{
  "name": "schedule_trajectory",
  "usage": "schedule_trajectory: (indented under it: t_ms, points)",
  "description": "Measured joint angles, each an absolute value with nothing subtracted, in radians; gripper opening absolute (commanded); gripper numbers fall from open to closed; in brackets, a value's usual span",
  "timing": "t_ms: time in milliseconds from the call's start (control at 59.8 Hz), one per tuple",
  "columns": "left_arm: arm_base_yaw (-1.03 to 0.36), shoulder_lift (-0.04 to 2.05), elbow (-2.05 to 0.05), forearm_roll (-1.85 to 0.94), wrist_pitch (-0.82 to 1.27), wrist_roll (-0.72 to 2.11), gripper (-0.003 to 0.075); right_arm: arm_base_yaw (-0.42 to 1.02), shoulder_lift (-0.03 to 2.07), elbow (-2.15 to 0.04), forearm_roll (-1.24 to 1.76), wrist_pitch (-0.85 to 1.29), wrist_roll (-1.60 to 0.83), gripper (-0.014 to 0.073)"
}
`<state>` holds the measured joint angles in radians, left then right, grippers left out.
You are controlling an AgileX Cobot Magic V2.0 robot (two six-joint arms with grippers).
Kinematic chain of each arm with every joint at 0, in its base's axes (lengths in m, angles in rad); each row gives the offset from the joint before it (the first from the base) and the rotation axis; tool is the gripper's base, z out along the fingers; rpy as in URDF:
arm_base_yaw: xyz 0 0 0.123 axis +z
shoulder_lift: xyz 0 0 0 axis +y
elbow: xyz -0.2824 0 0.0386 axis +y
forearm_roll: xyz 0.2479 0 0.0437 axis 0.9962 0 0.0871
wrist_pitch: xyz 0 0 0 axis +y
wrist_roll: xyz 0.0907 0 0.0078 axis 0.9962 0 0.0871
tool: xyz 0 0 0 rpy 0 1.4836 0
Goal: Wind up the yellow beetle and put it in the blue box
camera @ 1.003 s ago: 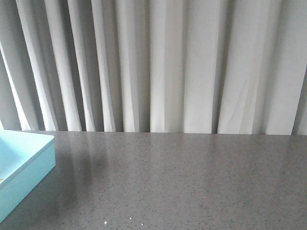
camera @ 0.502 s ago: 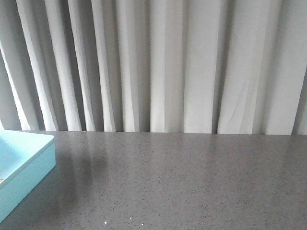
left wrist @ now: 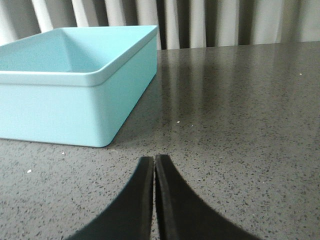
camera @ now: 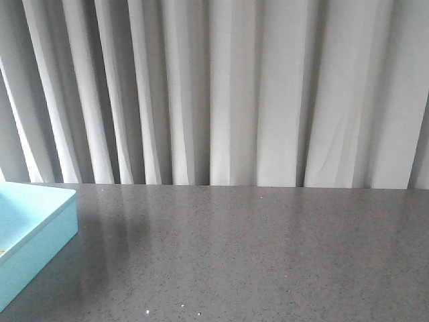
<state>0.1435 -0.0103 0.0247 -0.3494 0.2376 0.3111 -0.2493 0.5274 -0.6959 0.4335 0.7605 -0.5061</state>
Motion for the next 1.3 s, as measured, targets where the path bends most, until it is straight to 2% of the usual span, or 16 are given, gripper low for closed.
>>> schedule_trajectory:
  t_ms: [100,234,1304]
  points:
    - [0.144,-0.010,0.025,-0.222,0.239,0.145,-0.0006,-0.249,0.527,-0.696,0.434,0.760,-0.506,-0.0001]
    - [0.144,-0.010,0.025,-0.167,0.223,0.065,-0.0006,-0.249,0.527,-0.696,0.434,0.760,-0.506,-0.0001]
    - [0.103,-0.010,0.025,-0.158,0.213,0.048,-0.0006,-0.249,0.527,-0.696,0.434,0.760,-0.506,-0.0001]
